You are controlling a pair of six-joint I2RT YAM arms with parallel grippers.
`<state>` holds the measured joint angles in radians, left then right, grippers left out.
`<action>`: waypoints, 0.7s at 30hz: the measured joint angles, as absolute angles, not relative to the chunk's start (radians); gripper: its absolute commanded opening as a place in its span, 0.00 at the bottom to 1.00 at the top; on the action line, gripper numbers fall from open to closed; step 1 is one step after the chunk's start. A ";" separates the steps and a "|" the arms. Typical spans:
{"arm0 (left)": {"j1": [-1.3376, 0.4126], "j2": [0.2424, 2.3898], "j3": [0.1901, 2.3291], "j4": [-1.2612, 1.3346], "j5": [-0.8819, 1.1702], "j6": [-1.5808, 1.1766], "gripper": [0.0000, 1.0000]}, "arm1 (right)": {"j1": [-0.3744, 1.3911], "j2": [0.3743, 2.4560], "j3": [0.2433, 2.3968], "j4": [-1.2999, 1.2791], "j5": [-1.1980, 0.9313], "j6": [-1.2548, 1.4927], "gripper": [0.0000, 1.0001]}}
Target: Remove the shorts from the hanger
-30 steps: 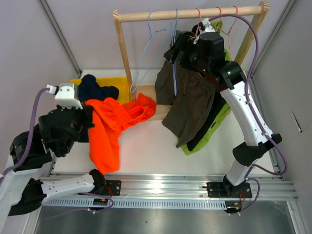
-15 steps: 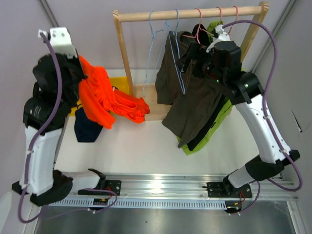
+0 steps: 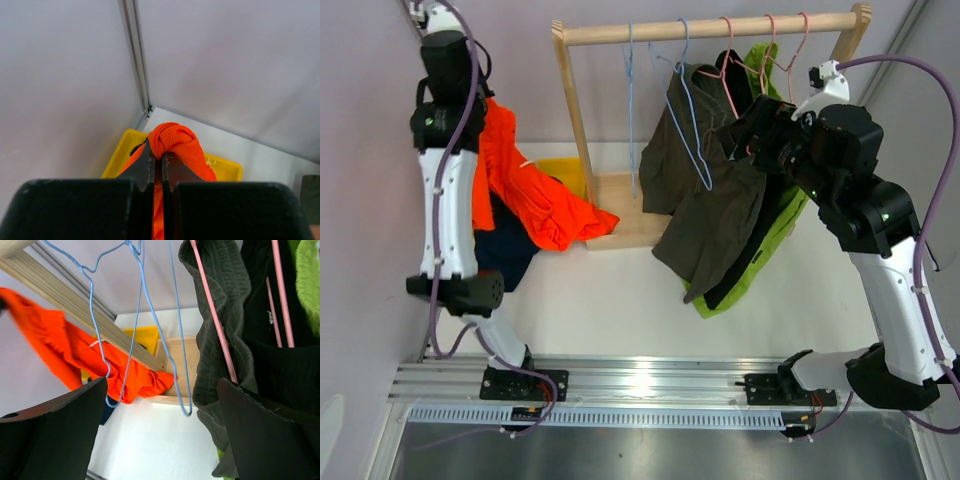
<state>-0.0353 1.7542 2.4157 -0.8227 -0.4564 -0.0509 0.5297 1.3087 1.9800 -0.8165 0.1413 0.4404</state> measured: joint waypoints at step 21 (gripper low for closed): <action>0.057 1.467 1.613 -0.728 -0.207 -0.237 0.99 | 0.516 1.562 2.233 -0.813 0.161 0.310 0.98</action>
